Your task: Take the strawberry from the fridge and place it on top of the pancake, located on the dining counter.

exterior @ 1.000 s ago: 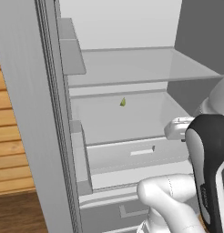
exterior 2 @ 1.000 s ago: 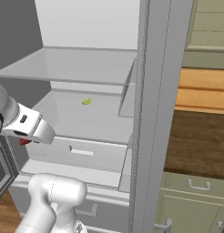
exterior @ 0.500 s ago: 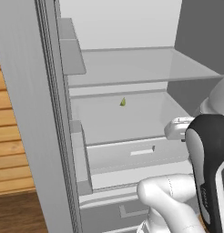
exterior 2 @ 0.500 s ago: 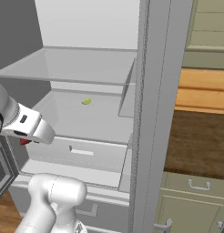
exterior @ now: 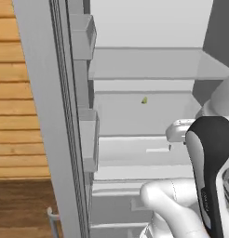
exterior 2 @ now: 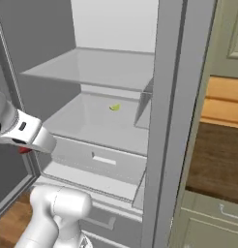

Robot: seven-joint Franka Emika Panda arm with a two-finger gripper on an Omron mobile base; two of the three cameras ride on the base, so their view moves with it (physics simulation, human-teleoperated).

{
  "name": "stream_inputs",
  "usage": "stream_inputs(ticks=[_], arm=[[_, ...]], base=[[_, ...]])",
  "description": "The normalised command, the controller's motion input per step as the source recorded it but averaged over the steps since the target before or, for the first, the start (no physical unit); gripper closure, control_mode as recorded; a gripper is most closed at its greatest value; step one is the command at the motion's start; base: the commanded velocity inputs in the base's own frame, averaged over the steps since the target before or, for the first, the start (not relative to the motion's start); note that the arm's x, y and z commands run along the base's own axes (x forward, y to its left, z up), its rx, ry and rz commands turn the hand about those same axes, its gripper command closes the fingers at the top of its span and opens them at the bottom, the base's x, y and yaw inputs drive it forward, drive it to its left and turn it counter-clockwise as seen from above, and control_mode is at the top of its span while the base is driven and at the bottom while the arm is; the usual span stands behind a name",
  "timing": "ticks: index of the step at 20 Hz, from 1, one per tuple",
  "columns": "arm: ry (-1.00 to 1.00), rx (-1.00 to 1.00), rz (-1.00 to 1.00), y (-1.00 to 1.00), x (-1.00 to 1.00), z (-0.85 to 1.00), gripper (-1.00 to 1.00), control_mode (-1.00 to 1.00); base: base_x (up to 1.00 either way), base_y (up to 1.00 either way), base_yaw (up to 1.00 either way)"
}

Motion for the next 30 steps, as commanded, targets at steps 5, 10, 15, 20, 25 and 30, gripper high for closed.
stream_inputs(ticks=[5, 10, 15, 20, 25, 30], arm=[[0.0, 0.0, 0.0, 0.0, 0.0, 0.0, 1.0, 1.0], [0.0, 0.0, 0.0, 0.0, 0.0, 0.0, 1.0, 1.0], [0.0, 0.0, 0.0, 0.0, 0.0, 0.0, 1.0, 1.0], [0.0, 0.0, 0.0, 0.0, 0.0, 0.0, 1.0, 1.0], [0.0, 0.0, 0.0, 0.0, 0.0, 0.0, 1.0, 1.0], [0.0, 0.0, 0.0, 0.0, 0.0, 0.0, 1.0, 1.0]], base=[[-0.46, 0.0, 0.6], [-0.39, -0.02, 0.73], [-0.68, 0.0, 0.78], [-0.78, 0.01, 0.73], [-0.7, 0.11, 0.69], [-0.06, 0.22, 0.58]])
